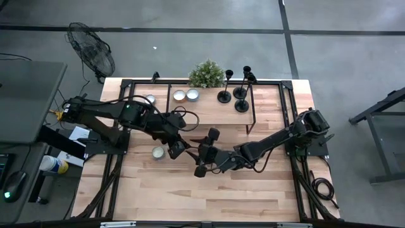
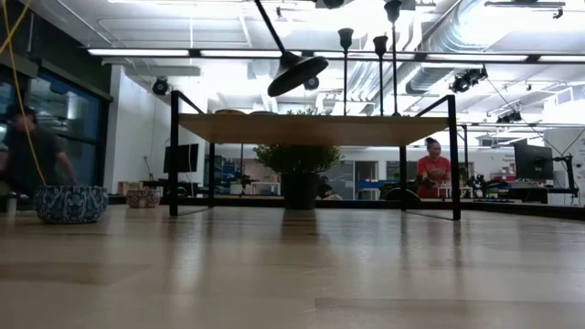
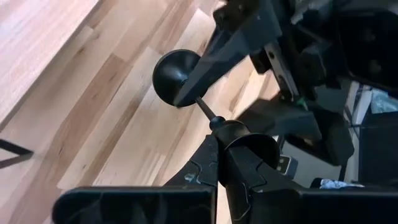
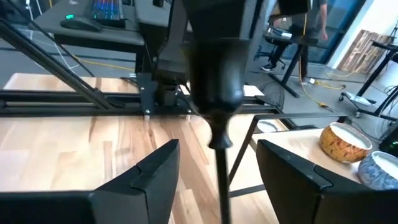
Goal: Pick & Place candle stick holders
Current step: Put the black candle holder on the shelf aligned with the black candle holder
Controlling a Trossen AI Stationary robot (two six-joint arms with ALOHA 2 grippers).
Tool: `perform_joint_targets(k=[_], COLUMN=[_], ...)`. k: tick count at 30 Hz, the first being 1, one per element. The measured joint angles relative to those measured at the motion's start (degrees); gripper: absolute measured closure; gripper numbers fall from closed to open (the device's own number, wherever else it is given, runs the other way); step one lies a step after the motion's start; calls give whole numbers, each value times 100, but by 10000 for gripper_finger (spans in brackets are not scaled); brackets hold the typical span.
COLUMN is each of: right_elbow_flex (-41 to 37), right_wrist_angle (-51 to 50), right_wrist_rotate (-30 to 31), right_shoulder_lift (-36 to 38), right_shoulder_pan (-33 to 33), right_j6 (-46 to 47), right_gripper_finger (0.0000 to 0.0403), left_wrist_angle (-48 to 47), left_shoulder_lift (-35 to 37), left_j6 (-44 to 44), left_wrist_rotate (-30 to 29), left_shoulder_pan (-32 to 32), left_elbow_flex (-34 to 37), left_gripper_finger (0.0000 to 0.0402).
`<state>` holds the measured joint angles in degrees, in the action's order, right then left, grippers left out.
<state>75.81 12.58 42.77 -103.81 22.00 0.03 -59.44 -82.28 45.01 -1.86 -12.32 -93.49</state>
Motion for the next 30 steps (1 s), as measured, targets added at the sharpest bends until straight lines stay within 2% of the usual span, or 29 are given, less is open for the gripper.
perform_joint_targets(k=[14, 30], right_elbow_flex=[0, -4], right_wrist_angle=[55, 48], right_wrist_rotate=[-52, -72], right_shoulder_lift=[0, 0], right_shoulder_pan=[28, 30], right_j6=[1, -50], right_gripper_finger=[301, 393], left_wrist_angle=[-57, -53], left_shoulder_lift=[0, 4], left_j6=[-39, -45], left_wrist_rotate=[8, 65], left_shoulder_pan=[0, -2], left_elbow_flex=[0, 0], left_gripper_finger=[401, 401])
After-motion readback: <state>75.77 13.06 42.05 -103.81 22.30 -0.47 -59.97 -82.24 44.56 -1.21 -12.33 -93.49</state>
